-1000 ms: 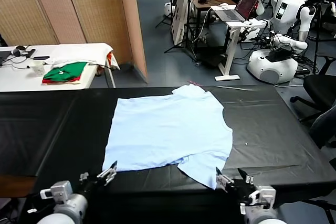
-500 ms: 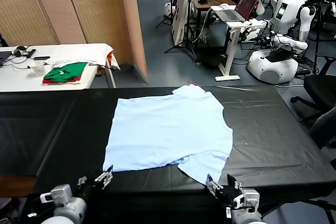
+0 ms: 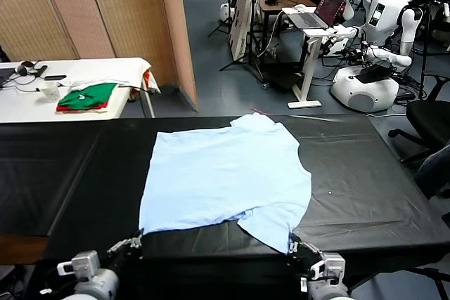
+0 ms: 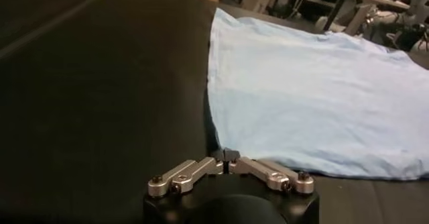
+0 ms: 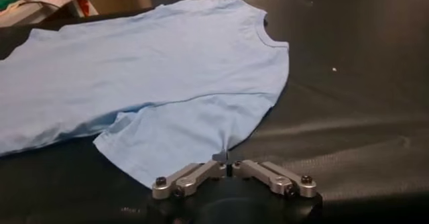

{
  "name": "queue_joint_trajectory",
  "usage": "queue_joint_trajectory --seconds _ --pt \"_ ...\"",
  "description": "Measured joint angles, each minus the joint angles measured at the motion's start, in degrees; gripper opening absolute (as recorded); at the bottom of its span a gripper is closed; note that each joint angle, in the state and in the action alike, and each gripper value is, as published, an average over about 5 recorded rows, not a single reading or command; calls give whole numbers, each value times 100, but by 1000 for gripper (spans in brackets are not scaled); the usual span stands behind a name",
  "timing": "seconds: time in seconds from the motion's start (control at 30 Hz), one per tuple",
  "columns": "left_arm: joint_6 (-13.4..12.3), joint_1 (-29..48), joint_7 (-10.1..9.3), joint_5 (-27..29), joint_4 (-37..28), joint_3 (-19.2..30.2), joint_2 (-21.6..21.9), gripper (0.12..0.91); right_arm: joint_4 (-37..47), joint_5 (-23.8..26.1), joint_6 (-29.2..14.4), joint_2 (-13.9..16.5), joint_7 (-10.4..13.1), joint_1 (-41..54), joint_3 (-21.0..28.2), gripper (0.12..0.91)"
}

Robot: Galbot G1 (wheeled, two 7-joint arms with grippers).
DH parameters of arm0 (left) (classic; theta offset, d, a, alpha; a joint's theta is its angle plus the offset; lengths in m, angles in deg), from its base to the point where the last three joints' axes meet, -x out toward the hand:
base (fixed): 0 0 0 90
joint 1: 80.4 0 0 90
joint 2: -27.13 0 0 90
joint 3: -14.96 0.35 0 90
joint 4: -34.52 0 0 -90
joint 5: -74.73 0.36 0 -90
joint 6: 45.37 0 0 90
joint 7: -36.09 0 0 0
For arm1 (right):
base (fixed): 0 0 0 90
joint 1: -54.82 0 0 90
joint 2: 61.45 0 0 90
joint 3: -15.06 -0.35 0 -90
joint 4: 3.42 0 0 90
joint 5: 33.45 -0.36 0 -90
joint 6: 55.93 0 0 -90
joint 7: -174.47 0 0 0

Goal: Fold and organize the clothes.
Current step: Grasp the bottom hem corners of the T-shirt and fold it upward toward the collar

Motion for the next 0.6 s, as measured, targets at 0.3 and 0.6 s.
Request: queue_joint_trajectory --seconds 0.3,0.6 --pt "11 -516 -151 16 526 -399 96 146 -189 18 -402 -10 -274 -166 -78 142" --pt "-446 -486 166 370 563 -392 -162 146 287 -85 -1081 188 -662 575 -133 142"
